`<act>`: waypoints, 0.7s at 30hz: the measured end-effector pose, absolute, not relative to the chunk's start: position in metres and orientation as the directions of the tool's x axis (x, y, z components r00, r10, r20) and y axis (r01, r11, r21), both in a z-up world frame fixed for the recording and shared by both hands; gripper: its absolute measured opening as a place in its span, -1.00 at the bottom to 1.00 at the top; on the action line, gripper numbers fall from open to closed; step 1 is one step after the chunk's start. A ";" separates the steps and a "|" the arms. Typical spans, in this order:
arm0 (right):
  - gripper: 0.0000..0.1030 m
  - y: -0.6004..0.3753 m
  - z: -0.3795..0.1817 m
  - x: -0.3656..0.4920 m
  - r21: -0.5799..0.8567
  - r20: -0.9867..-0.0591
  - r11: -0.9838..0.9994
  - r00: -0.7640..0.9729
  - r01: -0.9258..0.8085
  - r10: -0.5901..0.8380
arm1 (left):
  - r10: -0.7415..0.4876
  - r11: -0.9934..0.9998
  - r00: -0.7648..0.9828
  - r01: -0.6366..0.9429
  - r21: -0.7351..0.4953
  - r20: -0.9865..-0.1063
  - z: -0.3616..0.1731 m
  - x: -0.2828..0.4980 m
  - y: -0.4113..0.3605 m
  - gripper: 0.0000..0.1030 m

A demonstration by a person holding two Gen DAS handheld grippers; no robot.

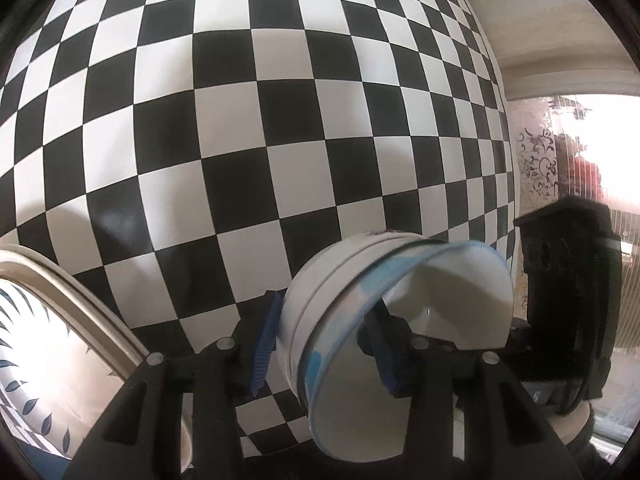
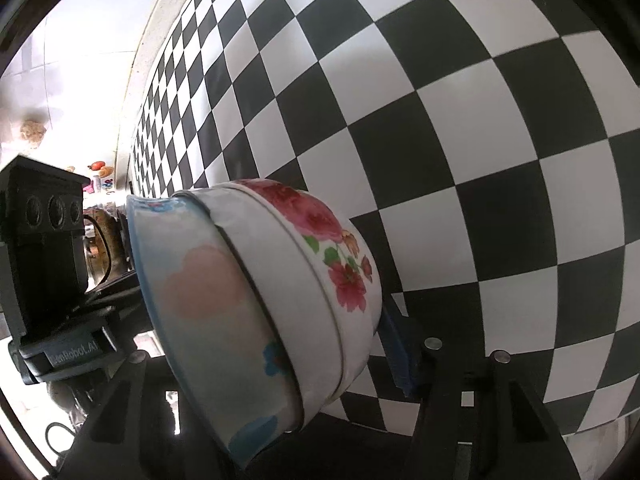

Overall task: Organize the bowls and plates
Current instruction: 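Carry the bowl stack with both tools over the blue-leaf plate stack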

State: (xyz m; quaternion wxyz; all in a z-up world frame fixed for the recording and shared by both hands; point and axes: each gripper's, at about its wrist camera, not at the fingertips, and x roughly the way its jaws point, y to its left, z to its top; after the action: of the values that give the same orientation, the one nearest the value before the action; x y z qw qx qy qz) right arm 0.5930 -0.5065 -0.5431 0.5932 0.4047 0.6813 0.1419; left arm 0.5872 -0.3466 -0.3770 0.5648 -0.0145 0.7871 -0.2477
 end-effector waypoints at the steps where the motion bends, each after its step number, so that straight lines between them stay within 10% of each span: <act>1: 0.13 -0.508 -0.543 0.592 0.677 -0.690 0.627 0.033 0.385 0.723 | -0.301 0.877 -0.360 0.259 -0.405 -0.883 -0.376 0.587 -0.348 -0.24; 21: 0.13 -0.505 -0.516 0.604 0.707 -0.675 0.625 0.054 0.330 0.736 | -0.337 0.874 -0.313 0.246 -0.418 -0.888 -0.346 0.600 -0.330 -0.24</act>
State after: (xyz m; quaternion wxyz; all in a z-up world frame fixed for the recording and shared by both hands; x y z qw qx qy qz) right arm 0.6042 -0.5048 -0.5161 0.6063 0.3995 0.6670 0.1671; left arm 0.5998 -0.3299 -0.3462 0.5854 -0.0294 0.7711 -0.2488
